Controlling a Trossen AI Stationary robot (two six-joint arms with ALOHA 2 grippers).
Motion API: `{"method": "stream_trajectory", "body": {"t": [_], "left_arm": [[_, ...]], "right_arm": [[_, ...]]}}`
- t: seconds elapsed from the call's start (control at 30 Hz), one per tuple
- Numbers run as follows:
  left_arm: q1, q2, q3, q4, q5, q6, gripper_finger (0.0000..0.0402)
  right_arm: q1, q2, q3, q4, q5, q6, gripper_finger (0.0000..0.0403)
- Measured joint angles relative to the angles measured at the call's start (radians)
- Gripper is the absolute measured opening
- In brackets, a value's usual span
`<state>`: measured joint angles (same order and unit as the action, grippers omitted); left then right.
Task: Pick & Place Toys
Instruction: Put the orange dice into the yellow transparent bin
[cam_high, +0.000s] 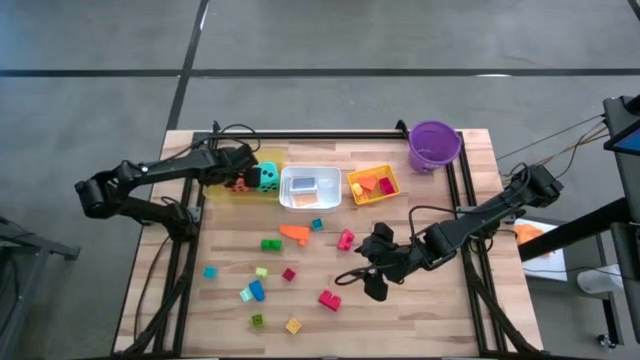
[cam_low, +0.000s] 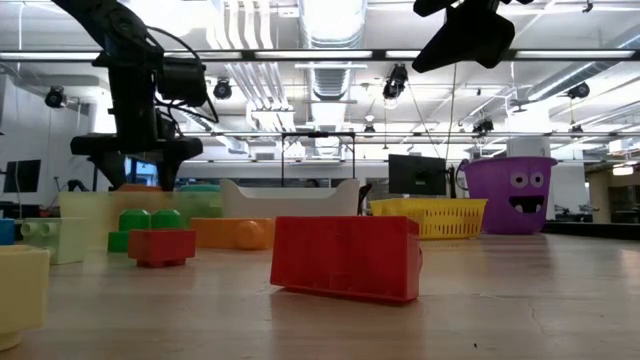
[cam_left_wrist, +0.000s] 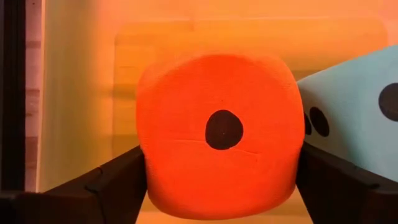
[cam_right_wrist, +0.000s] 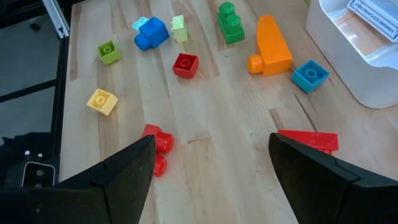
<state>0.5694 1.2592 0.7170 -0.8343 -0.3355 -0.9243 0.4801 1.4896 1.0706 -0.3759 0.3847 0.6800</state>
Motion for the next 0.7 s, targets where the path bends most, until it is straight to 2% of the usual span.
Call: {"method": "stream_trajectory", "body": {"t": [0.13, 0.4, 0.7], "left_arm": [[0.0, 0.0, 0.003, -0.001, 0.01, 0.004, 0.035], [0.002, -0.001, 0.003, 0.001, 0.057, 0.003, 0.0395], [0.002, -0.001, 0.004, 0.0, 0.077, -0.008, 0.0395]], "right_arm": [[0.0, 0.0, 0.0, 0.0, 0.0, 0.0, 0.0308], [0.0, 0.0, 0.0, 0.0, 0.0, -0.002, 0.0308], [0.0, 0.0, 0.0, 0.0, 0.0, -0.001, 0.0308]]}}
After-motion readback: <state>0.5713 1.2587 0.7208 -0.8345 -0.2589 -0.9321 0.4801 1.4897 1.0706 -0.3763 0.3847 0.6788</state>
